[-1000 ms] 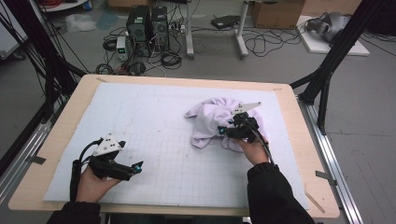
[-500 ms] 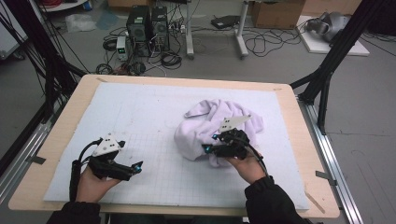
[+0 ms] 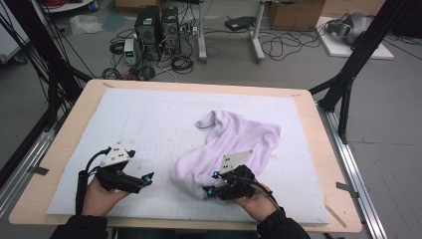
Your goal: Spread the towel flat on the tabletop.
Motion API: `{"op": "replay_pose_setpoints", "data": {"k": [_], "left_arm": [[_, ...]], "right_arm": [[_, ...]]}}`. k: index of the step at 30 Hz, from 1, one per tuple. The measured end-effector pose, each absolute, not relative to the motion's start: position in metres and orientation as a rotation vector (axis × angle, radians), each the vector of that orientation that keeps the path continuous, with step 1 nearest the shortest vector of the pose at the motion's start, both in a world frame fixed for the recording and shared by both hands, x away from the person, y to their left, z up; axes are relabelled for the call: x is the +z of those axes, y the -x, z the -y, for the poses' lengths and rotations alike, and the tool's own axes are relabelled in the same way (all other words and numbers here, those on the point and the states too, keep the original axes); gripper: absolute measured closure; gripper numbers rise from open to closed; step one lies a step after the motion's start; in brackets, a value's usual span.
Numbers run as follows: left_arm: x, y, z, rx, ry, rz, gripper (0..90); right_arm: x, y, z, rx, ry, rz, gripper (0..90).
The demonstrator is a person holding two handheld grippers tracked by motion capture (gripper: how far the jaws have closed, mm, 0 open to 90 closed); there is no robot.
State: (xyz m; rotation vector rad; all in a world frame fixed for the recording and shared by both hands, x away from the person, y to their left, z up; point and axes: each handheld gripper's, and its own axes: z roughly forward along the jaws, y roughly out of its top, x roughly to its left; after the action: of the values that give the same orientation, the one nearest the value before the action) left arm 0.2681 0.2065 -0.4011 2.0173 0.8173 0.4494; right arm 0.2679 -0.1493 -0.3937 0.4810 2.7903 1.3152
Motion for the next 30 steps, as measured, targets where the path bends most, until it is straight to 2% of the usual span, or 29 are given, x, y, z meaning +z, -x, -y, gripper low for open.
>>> {"op": "replay_pose_setpoints", "data": {"k": [2,6,9,19,24,28,30], "left_arm": [[-0.401,-0.268,-0.204,0.444,-2.024,-0.808,2.0],[-0.402,-0.270,-0.198,0.425,-2.027,-0.787,2.0],[-0.402,-0.272,-0.191,0.409,-2.035,-0.767,2.1],[-0.403,-0.279,-0.167,0.363,-2.051,-0.679,8.3],[-0.405,-0.287,-0.156,0.322,-2.052,-0.635,12.5],[-0.407,-0.292,-0.145,0.301,-2.063,-0.573,19.5],[-0.408,-0.294,-0.139,0.290,-2.070,-0.522,26.3]], "right_arm": [[-0.396,-0.266,0.153,1.322,-0.484,-2.777,47.1],[-0.392,-0.263,0.173,1.389,-0.517,-2.697,34.5],[-0.390,-0.263,0.185,1.436,-0.530,-2.649,30.0],[-0.415,-0.274,0.243,1.365,-0.739,-2.505,28.7],[-0.423,-0.276,0.258,1.325,-0.782,-2.503,28.6],[-0.427,-0.275,0.258,1.305,-0.760,-2.519,28.6],[-0.428,-0.277,0.256,1.290,-0.747,-2.528,28.6]]}}
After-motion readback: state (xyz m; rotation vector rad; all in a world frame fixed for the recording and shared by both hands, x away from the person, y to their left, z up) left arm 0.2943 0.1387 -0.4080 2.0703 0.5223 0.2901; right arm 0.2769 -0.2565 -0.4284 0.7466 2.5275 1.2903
